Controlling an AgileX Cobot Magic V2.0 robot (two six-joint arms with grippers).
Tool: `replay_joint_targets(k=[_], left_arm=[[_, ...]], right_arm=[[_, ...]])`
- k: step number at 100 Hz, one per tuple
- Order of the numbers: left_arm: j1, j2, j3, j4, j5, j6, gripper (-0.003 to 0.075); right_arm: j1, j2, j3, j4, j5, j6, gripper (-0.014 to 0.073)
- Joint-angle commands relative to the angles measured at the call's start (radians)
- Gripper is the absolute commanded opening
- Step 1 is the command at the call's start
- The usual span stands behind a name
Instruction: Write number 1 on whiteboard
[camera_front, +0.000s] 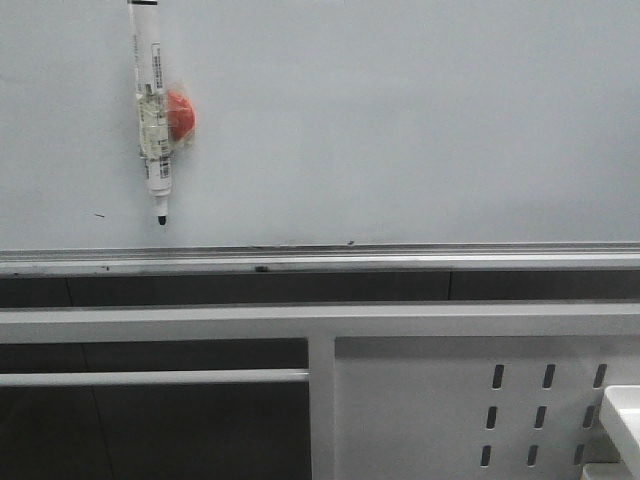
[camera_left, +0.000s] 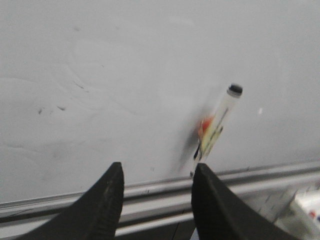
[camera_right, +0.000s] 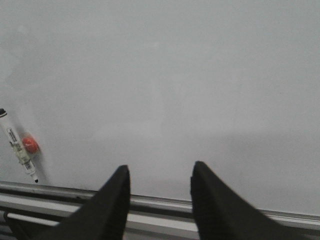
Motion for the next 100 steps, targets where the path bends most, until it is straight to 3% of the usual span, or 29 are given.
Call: replay_joint_targets(k=[1,14,31,43,53,63,71,84,100], left_arm=[[-0.008,0.149,-0.095,0.064,0.03,0.068,0.0315],[-0.024,0.299,-0.128,0.133,0.011,0.068,0.0255],[-0.118,0.367,-0.128,0.282,-0.005,0.066,0.0203],[-0.201,0.383,-0.128,0.624,0.031,-0.033,0.0149],[-0.259,0.385,-0.128,1.055,0.142,-0.29,0.0144],[-0.297,0.383,-0.128,1.291,0.236,-0.502,0.0145],[-0.309,0.365,-0.128,1.238,0.18,-0.605,0.0146],[-0.309,0.331,-0.114,0.866,-0.1,-0.621,0.017],[-0.309,0.337,-0.068,0.699,-0.319,-0.621,0.0312]], right_arm=[[-0.004,0.079,-0.064,-0.016,-0.014,-0.028,0.0375],[-0.004,0.137,-0.072,-0.016,0.003,-0.028,0.0377],[-0.004,0.146,-0.072,-0.046,-0.003,-0.028,0.0377],[-0.004,0.146,-0.072,-0.09,-0.003,-0.028,0.0377],[-0.004,0.146,-0.072,-0.114,-0.003,-0.028,0.0377],[-0.004,0.146,-0.072,-0.127,-0.003,-0.028,0.0377],[-0.004,0.146,-0.07,-0.127,0.001,-0.028,0.0377],[-0.004,0.146,-0.07,-0.127,0.001,-0.028,0.0377],[-0.004,0.146,-0.07,-0.127,0.001,-0.028,0.0377]])
